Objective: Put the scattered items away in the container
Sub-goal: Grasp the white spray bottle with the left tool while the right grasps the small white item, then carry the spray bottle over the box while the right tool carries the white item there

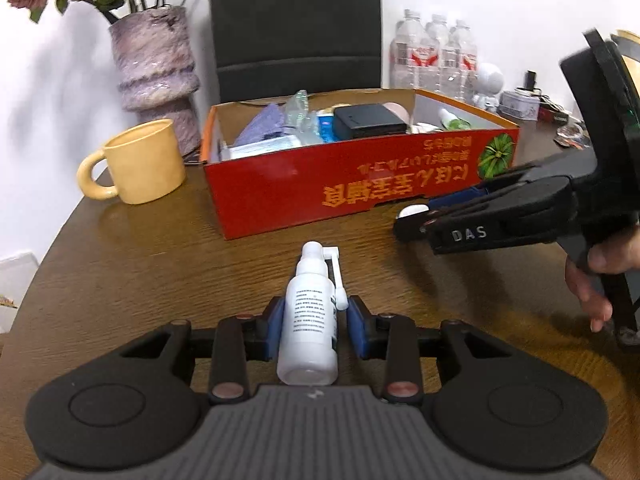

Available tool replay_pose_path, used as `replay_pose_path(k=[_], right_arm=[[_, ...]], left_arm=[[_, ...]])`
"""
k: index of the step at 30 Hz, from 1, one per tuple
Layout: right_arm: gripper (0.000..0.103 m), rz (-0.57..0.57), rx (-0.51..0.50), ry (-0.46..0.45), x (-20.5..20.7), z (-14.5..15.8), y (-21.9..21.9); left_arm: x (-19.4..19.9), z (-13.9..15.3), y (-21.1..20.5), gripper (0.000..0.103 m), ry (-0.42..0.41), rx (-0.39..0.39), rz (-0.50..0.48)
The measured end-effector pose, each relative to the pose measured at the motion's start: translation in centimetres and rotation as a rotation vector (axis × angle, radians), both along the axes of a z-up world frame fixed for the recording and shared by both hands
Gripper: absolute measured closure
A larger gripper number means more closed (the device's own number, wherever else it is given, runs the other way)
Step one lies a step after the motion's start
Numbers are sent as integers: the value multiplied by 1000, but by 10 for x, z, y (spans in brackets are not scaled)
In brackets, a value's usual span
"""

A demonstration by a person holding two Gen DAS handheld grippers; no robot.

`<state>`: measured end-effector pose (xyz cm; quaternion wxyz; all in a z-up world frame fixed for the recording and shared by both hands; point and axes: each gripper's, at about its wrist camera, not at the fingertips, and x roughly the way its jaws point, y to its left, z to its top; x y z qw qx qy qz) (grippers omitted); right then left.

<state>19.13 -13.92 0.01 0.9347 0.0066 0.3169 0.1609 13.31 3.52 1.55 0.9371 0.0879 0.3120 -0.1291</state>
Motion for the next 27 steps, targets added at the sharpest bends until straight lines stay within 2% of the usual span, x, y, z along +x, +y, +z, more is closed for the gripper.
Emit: replay_pose_path(k=[2, 6, 9, 13, 17, 21, 24, 27], right_arm=[[76, -12, 15, -12, -1, -1, -2], [77, -11, 16, -14, 0, -2, -2], [77, -29, 57, -18, -18, 6, -11], [77, -15, 64, -47, -74, 18, -28], [76, -40, 116, 1, -139, 13, -52], [77, -86, 116, 24, -192, 11, -66], [76, -72, 101, 26, -217, 14, -71], [77, -48, 108, 15, -231, 24, -79]], left_arm=[[2, 1, 1, 69, -13, 1, 4], [0, 4, 0, 69, -28, -21, -17], [-9, 11, 3, 69, -14, -93, -12], [-43, 22, -4, 69, -2, -168, -13], [-88, 21, -25, 69, 9, -163, 32], [-124, 19, -44, 69, 50, -174, 39], [-142, 28, -54, 69, 51, -175, 16], [-147, 53, -54, 69, 49, -191, -30]])
